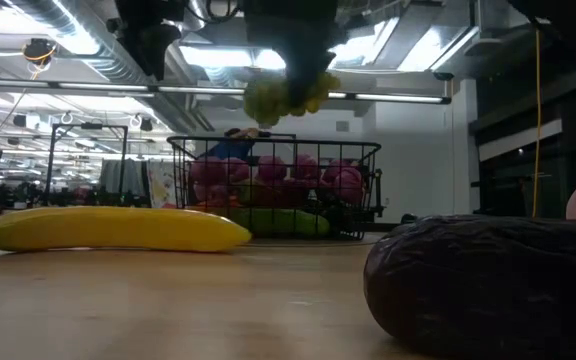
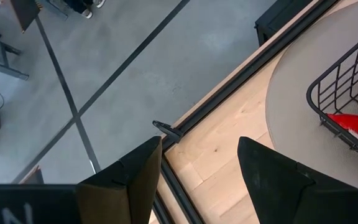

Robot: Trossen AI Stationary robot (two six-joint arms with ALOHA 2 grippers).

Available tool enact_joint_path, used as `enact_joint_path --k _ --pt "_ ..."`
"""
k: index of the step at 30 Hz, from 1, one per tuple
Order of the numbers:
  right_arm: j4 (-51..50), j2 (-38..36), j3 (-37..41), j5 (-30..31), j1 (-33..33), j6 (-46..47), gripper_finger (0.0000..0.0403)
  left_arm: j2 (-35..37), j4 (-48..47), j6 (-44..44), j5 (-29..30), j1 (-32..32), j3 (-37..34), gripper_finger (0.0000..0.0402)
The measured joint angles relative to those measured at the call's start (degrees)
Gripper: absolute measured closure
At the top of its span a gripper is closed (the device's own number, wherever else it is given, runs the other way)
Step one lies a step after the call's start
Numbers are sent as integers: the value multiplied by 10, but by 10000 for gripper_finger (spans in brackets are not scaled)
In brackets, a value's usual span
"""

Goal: Build produce basket
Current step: Put the green grapes into the wire basket

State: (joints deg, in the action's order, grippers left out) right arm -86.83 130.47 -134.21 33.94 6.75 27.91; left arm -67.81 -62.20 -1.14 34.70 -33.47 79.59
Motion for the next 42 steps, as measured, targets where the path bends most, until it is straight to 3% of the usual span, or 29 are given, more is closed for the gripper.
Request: enact_joint_path --k 6,15,35,42 --pt "8 -1 0 -66 -62 -90 364 0 1 0 0 0 0 194" --pt "92 -1 0 -177 -98 -237 363 0 2 2 3 0 0 194" --pt "81 0 0 -186 -106 -229 345 0 1 3 3 0 0 194" --pt "64 0 0 -186 -106 -243 288 0 1 3 3 0 0 194"
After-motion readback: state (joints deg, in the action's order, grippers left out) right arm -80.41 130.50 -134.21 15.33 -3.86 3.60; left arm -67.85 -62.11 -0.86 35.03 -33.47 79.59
